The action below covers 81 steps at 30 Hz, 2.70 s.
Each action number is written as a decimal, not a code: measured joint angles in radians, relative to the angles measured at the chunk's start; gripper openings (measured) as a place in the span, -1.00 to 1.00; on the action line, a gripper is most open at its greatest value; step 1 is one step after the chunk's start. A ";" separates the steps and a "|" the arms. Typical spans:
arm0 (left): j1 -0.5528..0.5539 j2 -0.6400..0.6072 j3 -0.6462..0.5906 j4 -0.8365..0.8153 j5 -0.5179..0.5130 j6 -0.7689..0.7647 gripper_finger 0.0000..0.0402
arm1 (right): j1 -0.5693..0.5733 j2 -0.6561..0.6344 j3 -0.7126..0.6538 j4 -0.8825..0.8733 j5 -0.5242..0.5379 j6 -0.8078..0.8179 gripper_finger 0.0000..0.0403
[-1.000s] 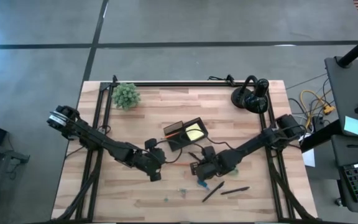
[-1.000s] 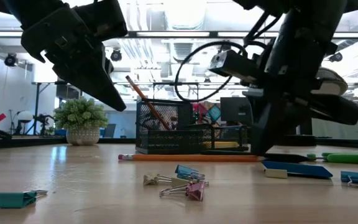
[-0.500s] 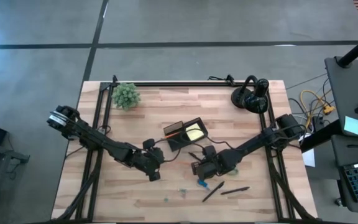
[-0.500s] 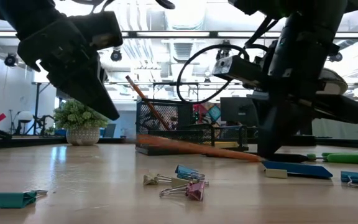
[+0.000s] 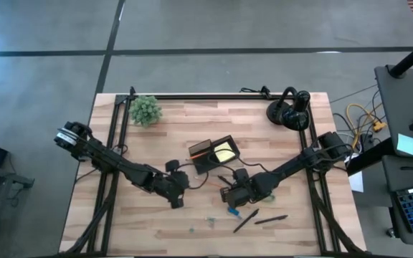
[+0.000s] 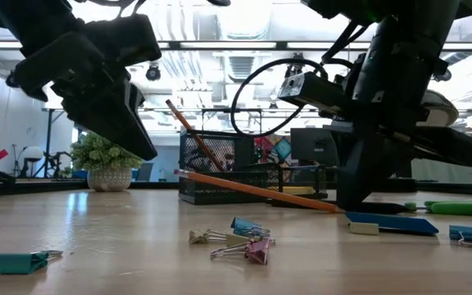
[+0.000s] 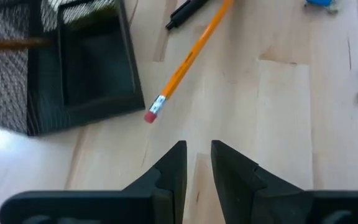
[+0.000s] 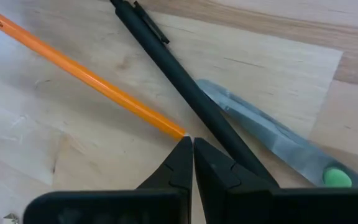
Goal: Pick and place office supplies into organizer
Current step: Put the orange pencil into the black desk organizer
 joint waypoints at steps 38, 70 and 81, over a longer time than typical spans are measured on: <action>0.193 0.040 -0.064 0.214 0.259 0.378 -0.26 | 0.000 0.002 -0.006 -0.002 -0.002 0.008 -0.96; 0.194 0.071 -0.046 0.207 0.245 0.405 -0.92 | 0.002 0.002 0.002 -0.010 -0.002 -0.044 -0.96; 0.174 -0.021 0.086 -0.102 0.177 0.367 -0.97 | 0.039 -0.085 0.071 -0.154 0.156 -0.080 -0.96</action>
